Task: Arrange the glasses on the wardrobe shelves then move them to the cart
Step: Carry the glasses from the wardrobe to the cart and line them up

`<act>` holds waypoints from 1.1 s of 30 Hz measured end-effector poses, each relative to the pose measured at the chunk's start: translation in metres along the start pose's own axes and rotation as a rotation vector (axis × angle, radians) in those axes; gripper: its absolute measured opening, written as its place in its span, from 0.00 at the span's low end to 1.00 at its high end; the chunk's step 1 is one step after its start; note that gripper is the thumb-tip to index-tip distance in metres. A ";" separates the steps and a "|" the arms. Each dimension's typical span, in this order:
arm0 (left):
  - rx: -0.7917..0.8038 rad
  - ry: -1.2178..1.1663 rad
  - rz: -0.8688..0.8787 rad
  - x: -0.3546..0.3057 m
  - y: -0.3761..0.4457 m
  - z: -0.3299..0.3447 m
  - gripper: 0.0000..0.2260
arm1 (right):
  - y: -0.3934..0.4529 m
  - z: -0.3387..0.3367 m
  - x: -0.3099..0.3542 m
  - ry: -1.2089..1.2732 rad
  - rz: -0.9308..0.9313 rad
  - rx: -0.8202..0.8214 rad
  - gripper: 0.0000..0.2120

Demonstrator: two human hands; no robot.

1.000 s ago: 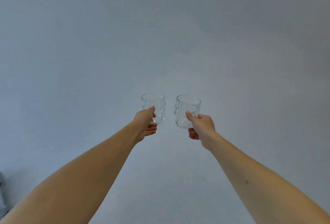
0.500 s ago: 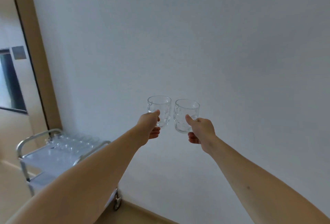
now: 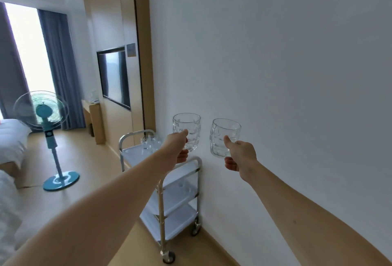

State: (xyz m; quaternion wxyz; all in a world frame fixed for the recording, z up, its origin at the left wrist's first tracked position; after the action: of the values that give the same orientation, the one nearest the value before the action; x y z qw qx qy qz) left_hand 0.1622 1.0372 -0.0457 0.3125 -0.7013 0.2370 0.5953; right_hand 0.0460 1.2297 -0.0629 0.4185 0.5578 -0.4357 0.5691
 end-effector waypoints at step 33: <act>-0.452 -0.083 -0.207 0.088 0.274 -0.262 0.17 | 0.179 0.412 -0.113 -0.073 0.173 0.541 0.25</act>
State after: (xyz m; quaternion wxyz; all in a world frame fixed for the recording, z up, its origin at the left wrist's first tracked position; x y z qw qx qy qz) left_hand 0.1653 0.6626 -0.1501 0.2166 -0.7488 0.0120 0.6263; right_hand -0.0119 0.7854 -0.1823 0.1883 0.6301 -0.3285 0.6779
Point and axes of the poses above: each hand's wrist, its own y-axis towards the middle knuckle, its own z-axis out of the palm, x = y × z, the point moved 6 cm from there along y, towards the middle knuckle, and after that the axes turned 1 degree about y, right-handed, at the moved point
